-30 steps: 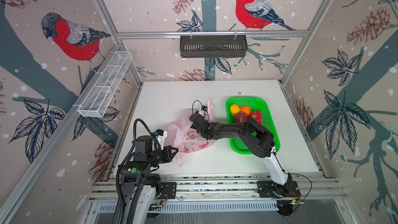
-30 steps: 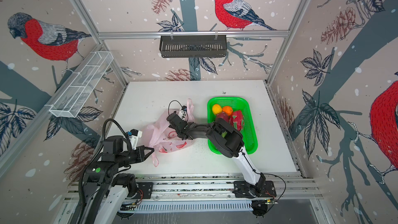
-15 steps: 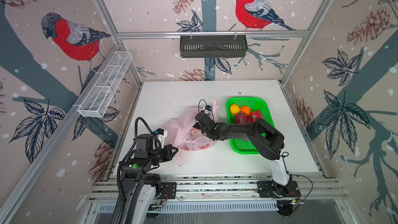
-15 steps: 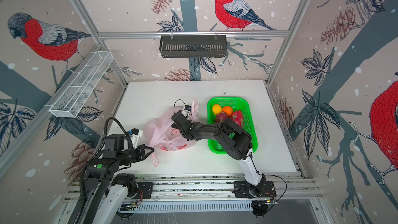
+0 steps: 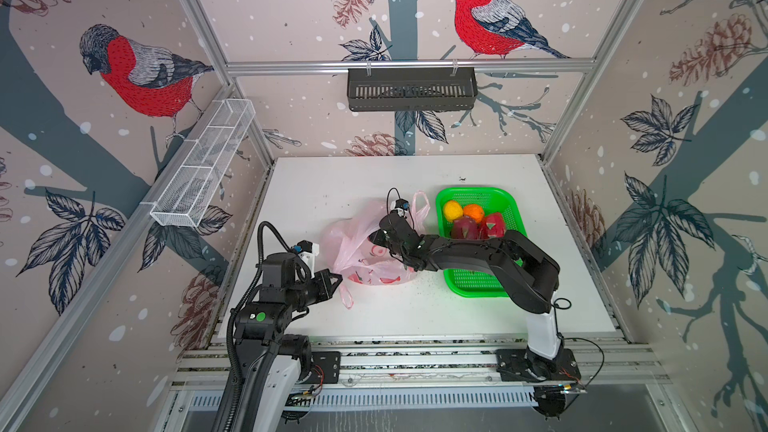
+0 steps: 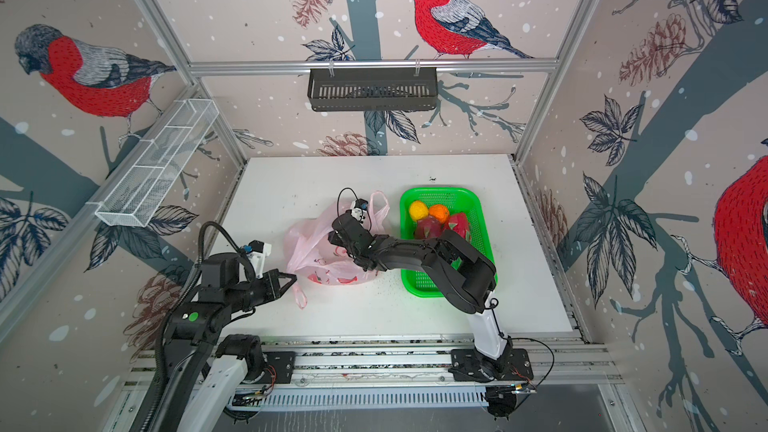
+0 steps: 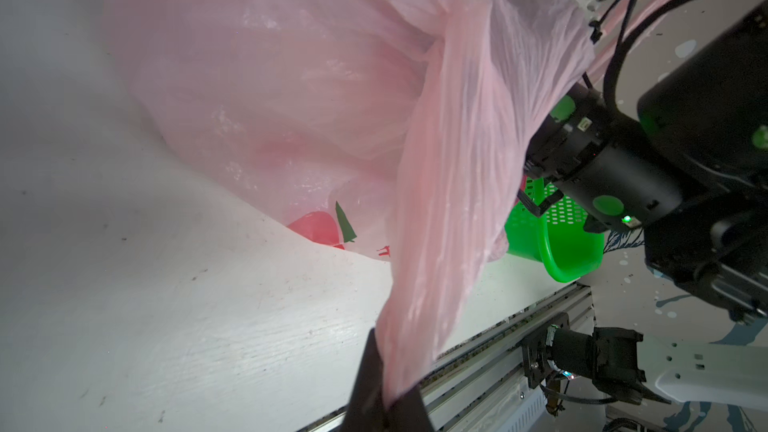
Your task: Untie the knot of the plastic bag and take out the fruit
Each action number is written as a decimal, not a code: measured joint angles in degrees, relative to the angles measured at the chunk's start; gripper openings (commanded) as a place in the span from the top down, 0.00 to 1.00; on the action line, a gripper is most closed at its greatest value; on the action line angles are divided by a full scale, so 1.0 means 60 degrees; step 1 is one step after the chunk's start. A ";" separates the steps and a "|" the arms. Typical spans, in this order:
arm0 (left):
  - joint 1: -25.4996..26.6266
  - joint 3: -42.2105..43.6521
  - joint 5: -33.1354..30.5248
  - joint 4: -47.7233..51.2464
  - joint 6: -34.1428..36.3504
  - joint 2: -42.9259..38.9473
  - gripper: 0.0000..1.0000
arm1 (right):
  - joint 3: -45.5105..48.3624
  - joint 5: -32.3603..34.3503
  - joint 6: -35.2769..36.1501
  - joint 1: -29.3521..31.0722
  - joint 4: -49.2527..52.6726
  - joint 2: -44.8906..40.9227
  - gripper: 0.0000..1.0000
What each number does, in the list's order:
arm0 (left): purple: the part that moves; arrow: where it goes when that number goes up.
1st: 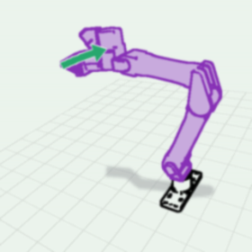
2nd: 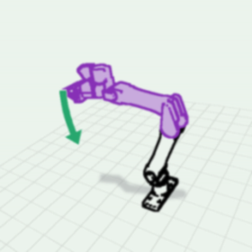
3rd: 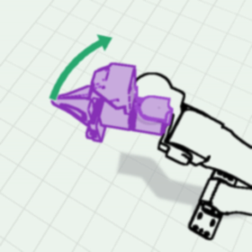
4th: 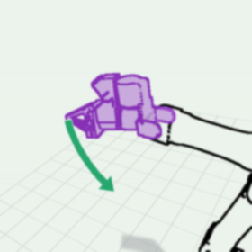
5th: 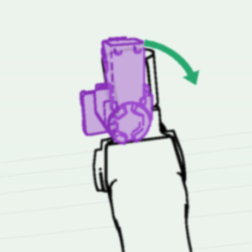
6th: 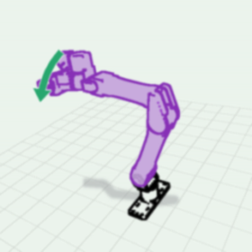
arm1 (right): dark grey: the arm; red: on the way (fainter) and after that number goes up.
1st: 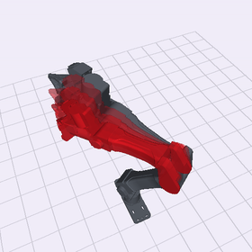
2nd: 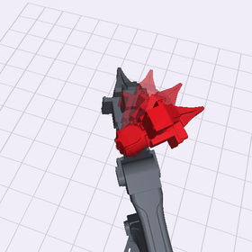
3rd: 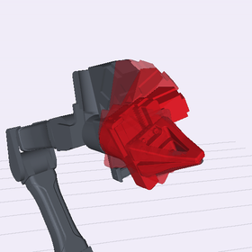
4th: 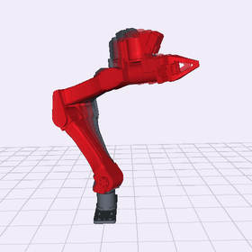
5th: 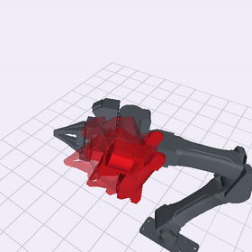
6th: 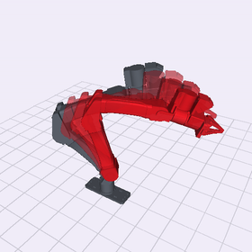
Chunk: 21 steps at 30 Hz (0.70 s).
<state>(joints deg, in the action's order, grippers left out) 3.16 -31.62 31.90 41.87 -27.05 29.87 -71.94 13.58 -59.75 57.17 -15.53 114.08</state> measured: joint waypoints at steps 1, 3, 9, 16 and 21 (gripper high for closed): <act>0.0000 -0.0044 -0.0135 -0.0084 -0.0069 0.0095 1.00 | 0.0015 -0.0011 0.0073 0.0051 0.0025 -0.0080 0.78; 0.0000 -0.0240 -0.0466 -0.0211 -0.0273 0.0331 1.00 | 0.0073 -0.0015 0.0262 0.0178 0.0142 -0.0295 0.78; 0.0000 -0.0648 -0.1202 -0.0874 -0.0769 0.0576 1.00 | 0.0157 -0.0044 0.0725 0.0408 0.0521 -0.0885 0.78; 0.0000 -0.0535 -0.1869 -0.2146 -0.1275 0.0849 1.00 | 0.0189 -0.0200 0.1049 0.0623 0.0780 -0.1406 0.78; 0.0000 -0.0284 -0.2368 -0.3082 -0.1515 0.1166 1.00 | 0.0146 -0.0233 0.1497 0.0816 0.1268 -0.1800 0.78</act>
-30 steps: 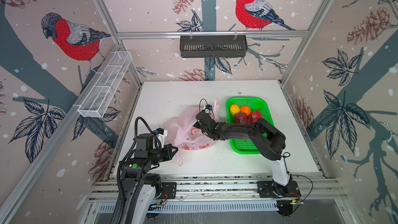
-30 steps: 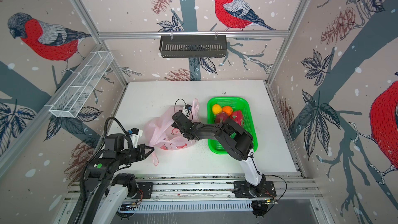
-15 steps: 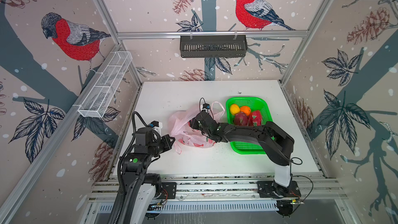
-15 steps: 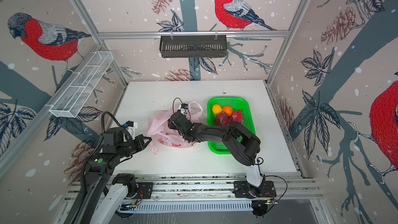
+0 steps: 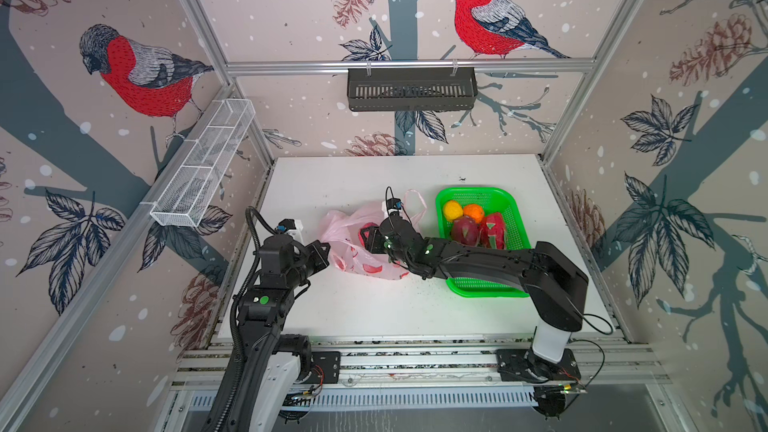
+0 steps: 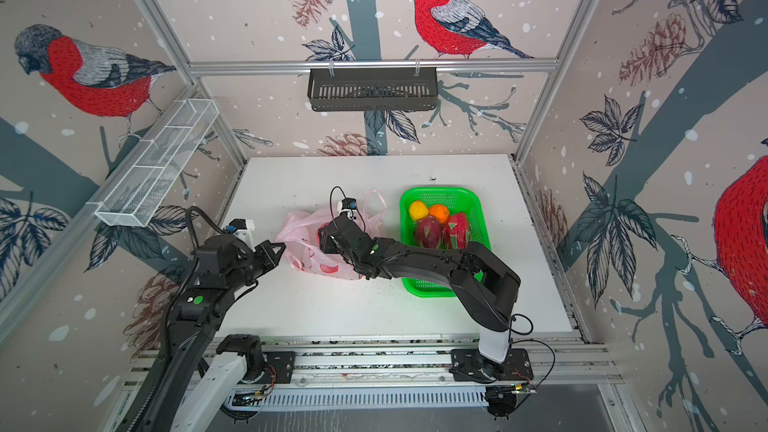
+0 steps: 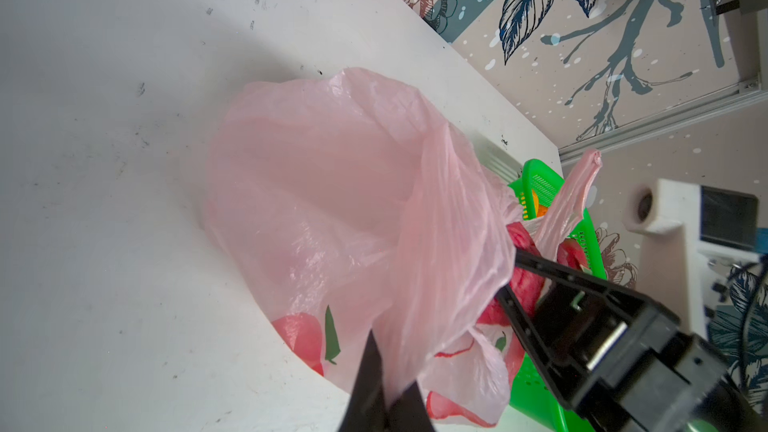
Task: Untie the knot of the plastic bag and take out the fruit
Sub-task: 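Lift the red fruit out of the bag's opening with the right gripper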
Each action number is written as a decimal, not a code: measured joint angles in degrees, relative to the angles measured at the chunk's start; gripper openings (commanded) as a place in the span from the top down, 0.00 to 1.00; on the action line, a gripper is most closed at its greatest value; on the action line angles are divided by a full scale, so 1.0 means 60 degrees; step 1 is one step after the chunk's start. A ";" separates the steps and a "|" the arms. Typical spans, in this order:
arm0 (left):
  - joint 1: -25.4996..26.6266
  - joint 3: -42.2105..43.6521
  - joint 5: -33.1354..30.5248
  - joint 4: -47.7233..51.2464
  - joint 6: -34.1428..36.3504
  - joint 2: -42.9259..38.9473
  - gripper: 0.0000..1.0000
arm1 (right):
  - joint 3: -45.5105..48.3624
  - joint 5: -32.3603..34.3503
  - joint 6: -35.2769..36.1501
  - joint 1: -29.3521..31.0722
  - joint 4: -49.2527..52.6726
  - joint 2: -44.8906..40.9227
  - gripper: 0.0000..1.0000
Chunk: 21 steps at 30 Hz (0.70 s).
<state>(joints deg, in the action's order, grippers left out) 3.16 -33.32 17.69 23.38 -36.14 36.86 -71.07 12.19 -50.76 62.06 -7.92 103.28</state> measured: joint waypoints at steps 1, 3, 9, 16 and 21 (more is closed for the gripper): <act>0.0000 0.0066 -0.0040 -0.0153 -0.0058 0.0022 1.00 | -0.0029 0.0000 0.0044 0.0044 0.0117 -0.0102 0.78; 0.0000 0.0219 -0.0248 -0.0528 -0.0193 0.0058 1.00 | -0.0076 0.0018 0.0248 0.0142 0.0331 -0.0331 0.78; 0.0000 0.0612 -0.0492 -0.1417 -0.0452 0.0229 1.00 | -0.0080 0.0197 0.0703 0.0288 0.0878 -0.1078 0.78; 0.0000 0.0652 -0.0783 -0.2076 -0.0503 0.0455 1.00 | -0.0062 0.0572 0.1027 0.0335 0.1432 -0.1949 0.78; 0.0000 0.0659 -0.0914 -0.2612 -0.0499 0.0885 1.00 | 0.0189 0.1031 0.1209 0.0164 0.1774 -0.2827 0.78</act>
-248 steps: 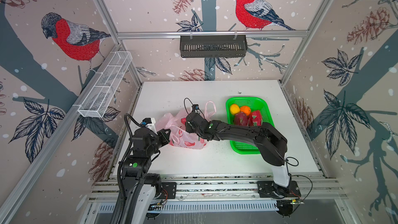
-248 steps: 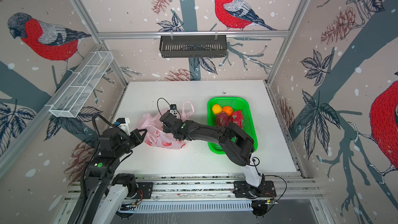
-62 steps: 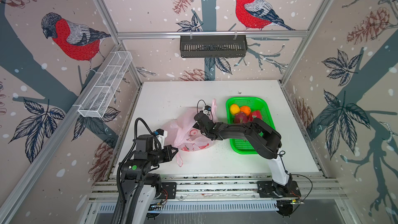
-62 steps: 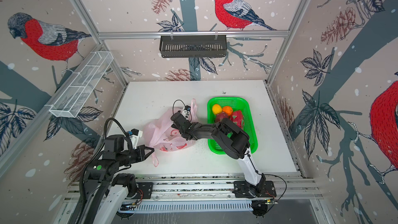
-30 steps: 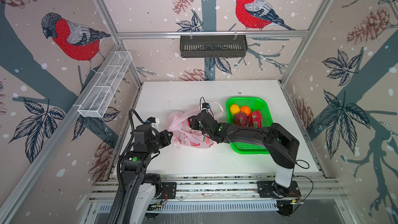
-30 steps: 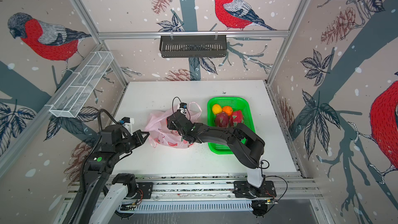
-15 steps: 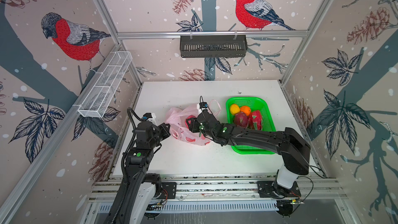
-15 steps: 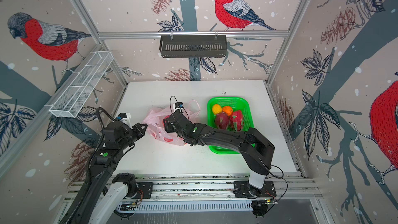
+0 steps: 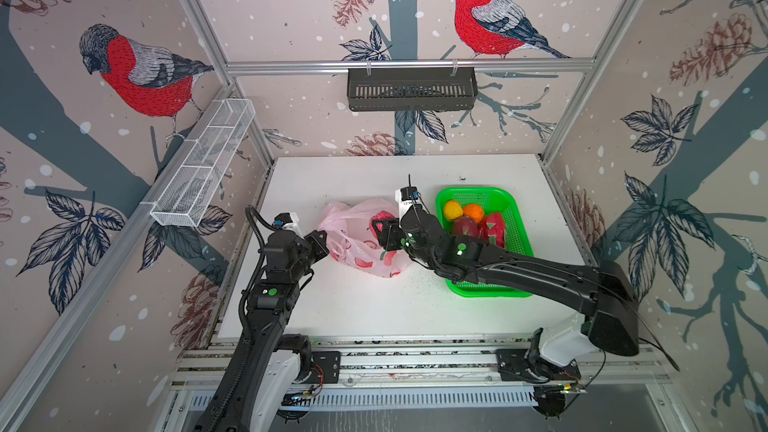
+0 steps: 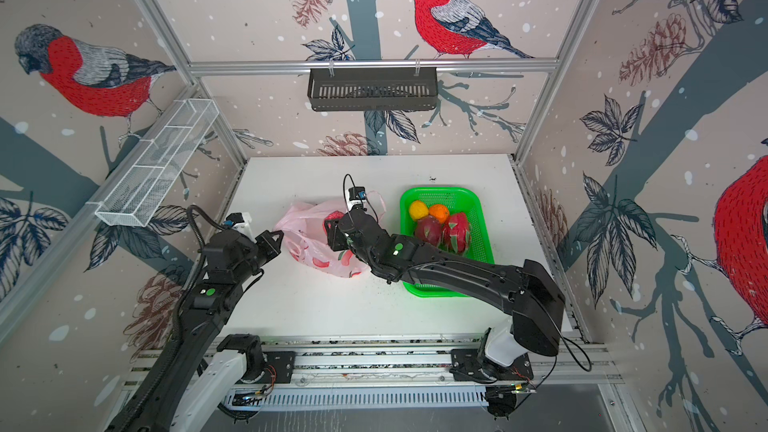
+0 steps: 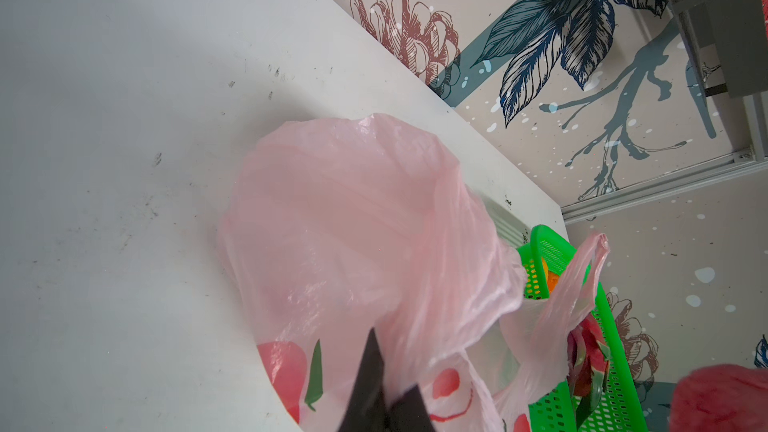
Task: Untie the knot of the plastic bag and take out the fruit
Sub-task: 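Lift the red fruit out of the bag's opening with the right gripper, then carry the red fruit over the green basket with the right gripper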
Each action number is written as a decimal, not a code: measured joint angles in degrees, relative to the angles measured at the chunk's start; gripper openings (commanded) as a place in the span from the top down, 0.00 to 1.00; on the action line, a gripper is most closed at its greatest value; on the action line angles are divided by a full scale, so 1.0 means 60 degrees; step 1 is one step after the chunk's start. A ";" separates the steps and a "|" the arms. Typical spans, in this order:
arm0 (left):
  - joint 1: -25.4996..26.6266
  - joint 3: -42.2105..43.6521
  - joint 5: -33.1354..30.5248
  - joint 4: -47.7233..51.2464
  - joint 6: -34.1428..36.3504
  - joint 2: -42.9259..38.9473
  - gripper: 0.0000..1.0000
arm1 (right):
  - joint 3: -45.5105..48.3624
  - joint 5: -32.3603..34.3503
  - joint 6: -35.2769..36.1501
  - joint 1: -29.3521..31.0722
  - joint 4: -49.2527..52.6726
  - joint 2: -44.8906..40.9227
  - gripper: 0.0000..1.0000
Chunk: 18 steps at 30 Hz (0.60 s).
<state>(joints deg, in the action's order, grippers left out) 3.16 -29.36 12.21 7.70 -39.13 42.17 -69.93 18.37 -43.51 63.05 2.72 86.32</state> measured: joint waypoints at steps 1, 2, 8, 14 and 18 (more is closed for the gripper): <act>0.0000 0.0004 -0.0004 -0.0109 -0.0004 0.0098 1.00 | 0.0073 0.0091 0.0004 -0.0051 0.0091 -0.0182 0.78; 0.0000 0.0007 -0.0004 -0.0229 0.0000 0.0193 1.00 | 0.0153 0.0219 0.0022 -0.0117 0.0193 -0.0390 0.78; 0.0000 0.0007 0.0004 -0.0707 0.0004 0.0623 1.00 | 0.0998 0.0984 0.0036 -0.0550 0.0364 -0.1676 0.78; 0.0000 0.0015 0.0066 -0.0991 0.0015 0.0776 1.00 | 0.1851 0.1632 0.0029 -0.1326 0.0874 -0.2809 0.78; 0.0000 0.0015 0.0200 -0.1016 0.0036 0.0809 0.82 | 0.2499 0.1792 0.0022 -0.1967 0.1246 -0.3373 0.77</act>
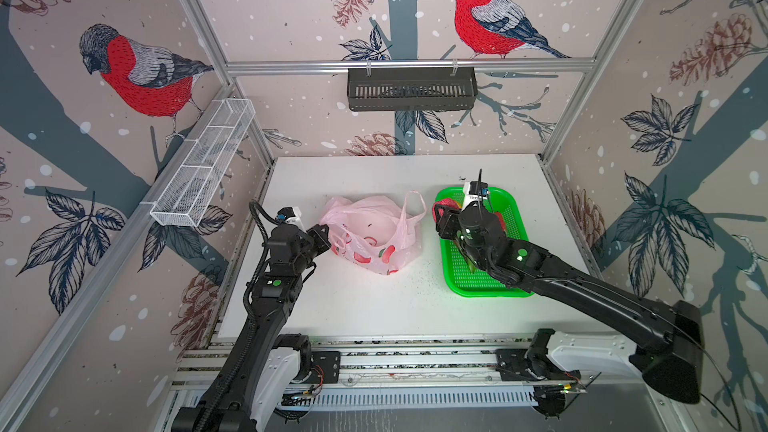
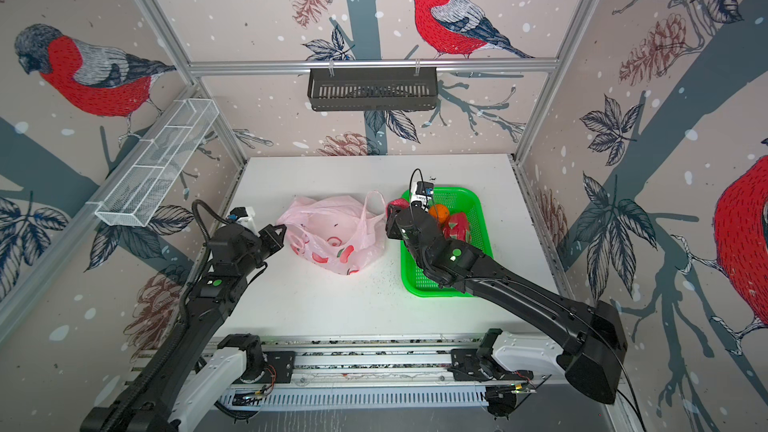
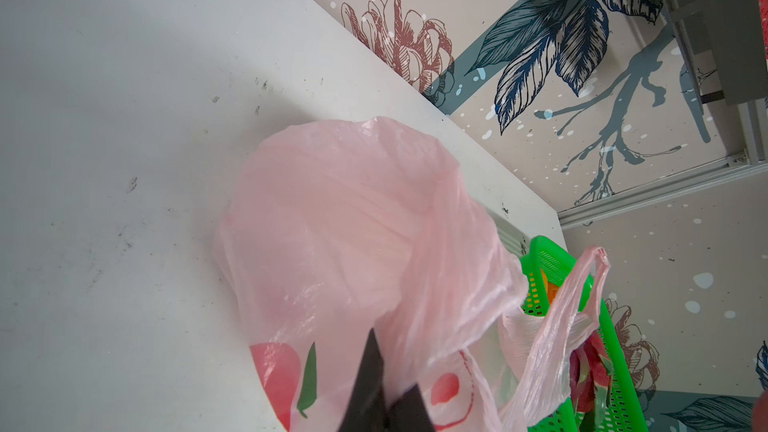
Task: Untie the knot of the plastic bag and take out the fruit
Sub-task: 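Carry the red fruit over the green basket with the right gripper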
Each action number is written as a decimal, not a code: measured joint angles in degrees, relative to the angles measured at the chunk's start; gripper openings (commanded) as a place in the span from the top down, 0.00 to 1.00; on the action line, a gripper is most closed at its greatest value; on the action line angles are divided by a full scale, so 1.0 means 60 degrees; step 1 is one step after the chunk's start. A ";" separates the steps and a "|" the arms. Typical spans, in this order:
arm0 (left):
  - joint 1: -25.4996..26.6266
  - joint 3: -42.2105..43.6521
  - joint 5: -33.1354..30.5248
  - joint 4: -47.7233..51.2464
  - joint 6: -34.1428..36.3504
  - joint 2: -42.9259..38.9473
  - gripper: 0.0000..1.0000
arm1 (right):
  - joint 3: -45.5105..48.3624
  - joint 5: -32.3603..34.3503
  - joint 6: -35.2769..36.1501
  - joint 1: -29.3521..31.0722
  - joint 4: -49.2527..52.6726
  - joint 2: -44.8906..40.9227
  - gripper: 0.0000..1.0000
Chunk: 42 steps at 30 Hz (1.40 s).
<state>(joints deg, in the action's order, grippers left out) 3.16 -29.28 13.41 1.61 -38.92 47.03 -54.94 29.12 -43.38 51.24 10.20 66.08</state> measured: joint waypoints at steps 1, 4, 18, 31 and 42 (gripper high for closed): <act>0.0000 0.0000 0.0000 0.0000 0.0000 0.0018 0.76 | 0.0182 0.0007 -0.0004 -0.0164 0.0102 -0.0124 0.77; 0.0000 -0.0073 -0.0004 0.0040 0.0058 0.0091 0.61 | 0.0827 0.0000 -0.0044 -0.0761 0.0382 -0.0517 0.77; 0.0000 -0.0565 -0.0022 0.0080 0.0492 0.0321 0.38 | 0.2728 -0.0667 -0.0419 -0.2310 0.1155 -0.0896 0.76; 0.0000 -0.1195 0.0499 0.0535 0.0816 -0.0076 0.21 | 0.3923 -0.1293 -0.0951 -0.2794 0.1206 -0.0845 0.66; 0.0000 -0.1832 -0.0324 0.1424 0.1486 -0.0361 0.12 | 0.4160 -0.1381 -0.1060 -0.2860 0.1075 -0.0761 0.31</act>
<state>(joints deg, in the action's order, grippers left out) 3.16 -40.27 11.46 10.15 -30.00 44.86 -29.98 20.84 -49.74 34.09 16.64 61.52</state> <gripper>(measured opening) 0.869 0.656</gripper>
